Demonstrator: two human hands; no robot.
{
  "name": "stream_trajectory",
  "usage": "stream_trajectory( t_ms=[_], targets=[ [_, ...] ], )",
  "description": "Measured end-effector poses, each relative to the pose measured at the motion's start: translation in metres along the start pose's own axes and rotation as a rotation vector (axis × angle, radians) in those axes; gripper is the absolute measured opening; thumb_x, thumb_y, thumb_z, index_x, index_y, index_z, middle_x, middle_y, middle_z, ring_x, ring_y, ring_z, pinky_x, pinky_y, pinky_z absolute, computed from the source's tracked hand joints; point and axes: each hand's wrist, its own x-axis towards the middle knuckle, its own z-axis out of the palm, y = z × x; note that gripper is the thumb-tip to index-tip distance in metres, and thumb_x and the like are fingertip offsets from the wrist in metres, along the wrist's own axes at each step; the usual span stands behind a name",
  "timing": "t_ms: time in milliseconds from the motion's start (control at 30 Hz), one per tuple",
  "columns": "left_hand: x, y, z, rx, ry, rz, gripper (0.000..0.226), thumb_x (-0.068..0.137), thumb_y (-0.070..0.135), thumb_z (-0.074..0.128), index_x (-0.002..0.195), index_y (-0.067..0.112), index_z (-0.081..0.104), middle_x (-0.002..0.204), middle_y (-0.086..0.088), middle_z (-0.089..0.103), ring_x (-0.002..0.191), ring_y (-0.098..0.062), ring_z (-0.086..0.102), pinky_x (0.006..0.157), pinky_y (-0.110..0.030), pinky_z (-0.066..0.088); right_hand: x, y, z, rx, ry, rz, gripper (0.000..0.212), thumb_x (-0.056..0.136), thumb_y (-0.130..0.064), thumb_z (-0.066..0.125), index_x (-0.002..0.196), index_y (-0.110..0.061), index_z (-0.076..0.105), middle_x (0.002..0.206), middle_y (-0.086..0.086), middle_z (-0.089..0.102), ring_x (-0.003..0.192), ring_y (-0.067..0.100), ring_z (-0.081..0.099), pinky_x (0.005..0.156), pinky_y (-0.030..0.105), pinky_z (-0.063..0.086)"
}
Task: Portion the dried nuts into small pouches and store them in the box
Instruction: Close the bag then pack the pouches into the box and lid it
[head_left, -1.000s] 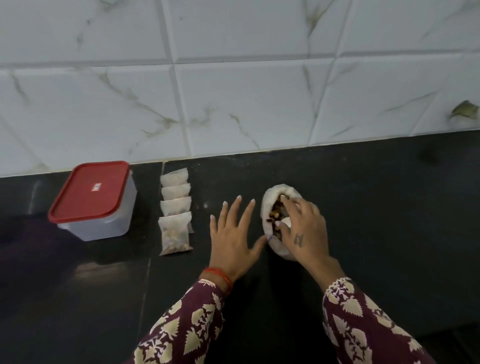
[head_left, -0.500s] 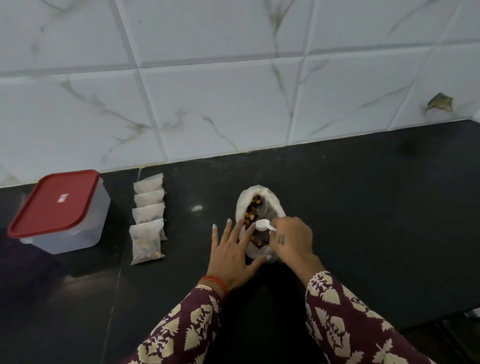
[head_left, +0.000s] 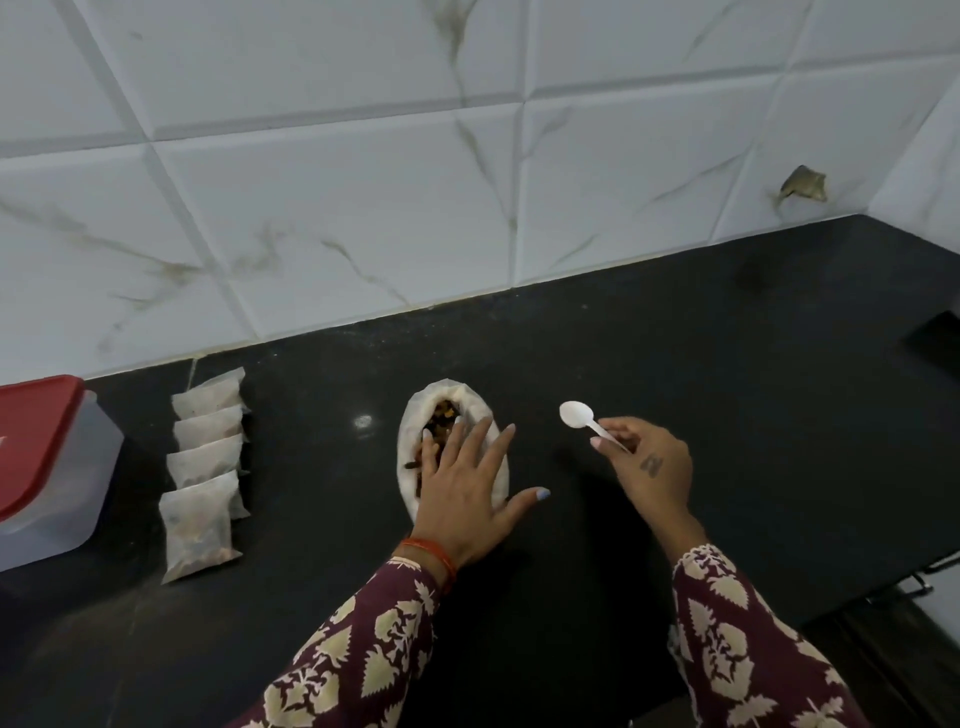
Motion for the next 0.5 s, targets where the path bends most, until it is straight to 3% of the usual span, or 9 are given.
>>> stream_trajectory(
  t_ms=[200,367,500],
  targets=[
    [0.009,0.010,0.007,0.051,-0.055,0.014,0.093,0.071,0.083,0.004,0.149,0.036,0.016,0.159,0.005,0.007,0.147,-0.021,0.003,0.114,-0.048,-0.010,-0.002,0.035,0.001,-0.033,0.076,0.059,0.023,0.085,-0.020,0.068,0.108,-0.020,0.070,0.097,-0.004,0.070,0.083,0.004,0.057,0.073,0.021,0.043],
    [0.008,0.007,0.010,0.055,-0.058,0.015,0.100,0.065,0.087,-0.007,0.149,0.037,0.015,0.159,0.007,0.007,0.147,-0.018,0.001,0.114,-0.047,-0.011,-0.004,0.044,0.012,-0.090,0.094,0.030,0.023,0.084,-0.028,0.069,0.107,-0.023,0.070,0.095,-0.005,0.070,0.093,0.017,0.062,0.075,0.031,0.049],
    [0.003,0.001,0.005,0.002,-0.016,0.010,0.099,0.067,0.088,-0.005,0.148,0.036,0.019,0.159,0.007,0.011,0.147,-0.019,0.003,0.116,-0.048,-0.008,-0.009,0.038,0.013,-0.232,0.132,-0.018,0.036,0.082,-0.037,0.069,0.114,-0.022,0.066,0.114,-0.003,0.064,0.106,0.020,0.053,0.078,0.030,0.043]
  ],
)
